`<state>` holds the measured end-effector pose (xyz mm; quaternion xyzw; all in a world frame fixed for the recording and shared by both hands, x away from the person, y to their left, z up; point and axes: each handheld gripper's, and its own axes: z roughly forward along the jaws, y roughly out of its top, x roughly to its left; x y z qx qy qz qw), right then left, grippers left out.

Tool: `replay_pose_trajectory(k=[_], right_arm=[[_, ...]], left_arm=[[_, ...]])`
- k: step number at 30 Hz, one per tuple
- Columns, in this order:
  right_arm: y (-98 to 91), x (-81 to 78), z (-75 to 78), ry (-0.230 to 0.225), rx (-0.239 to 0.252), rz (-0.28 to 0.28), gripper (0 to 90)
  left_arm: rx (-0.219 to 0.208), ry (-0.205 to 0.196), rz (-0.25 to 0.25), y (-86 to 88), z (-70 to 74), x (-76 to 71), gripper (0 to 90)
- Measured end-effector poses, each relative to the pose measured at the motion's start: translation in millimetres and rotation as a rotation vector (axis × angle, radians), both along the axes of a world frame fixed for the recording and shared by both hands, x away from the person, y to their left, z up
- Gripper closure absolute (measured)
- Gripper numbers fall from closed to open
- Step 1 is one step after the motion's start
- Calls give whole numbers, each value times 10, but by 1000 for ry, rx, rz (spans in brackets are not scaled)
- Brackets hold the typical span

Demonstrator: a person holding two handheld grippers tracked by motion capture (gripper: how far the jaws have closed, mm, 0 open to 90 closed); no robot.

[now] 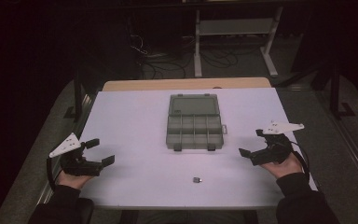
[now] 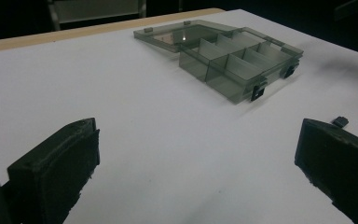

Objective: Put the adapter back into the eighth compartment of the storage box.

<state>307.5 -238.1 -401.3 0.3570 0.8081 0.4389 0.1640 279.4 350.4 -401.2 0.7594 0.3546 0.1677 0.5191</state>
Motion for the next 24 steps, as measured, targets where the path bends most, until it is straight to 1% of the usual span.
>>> replay_pose_trajectory(k=[8, 9, 13, 17, 24], right_arm=[[51, -17, 32, -10, -10, 20, 0], [80, -29, 48, -17, -13, 31, 0], [115, -44, 72, -29, -16, 45, 0], [165, -60, 89, -35, -26, 67, 0], [237, -61, 89, -26, -42, 94, 0]], left_arm=[[-2, 1, 0, -5, -2, 1, 0], [-2, 1, 0, -5, -2, 1, 0], [-1, 2, -1, -4, -3, 2, 0], [-2, 3, -1, -5, -4, 2, 0], [4, 4, -5, -6, -6, 6, 0]])
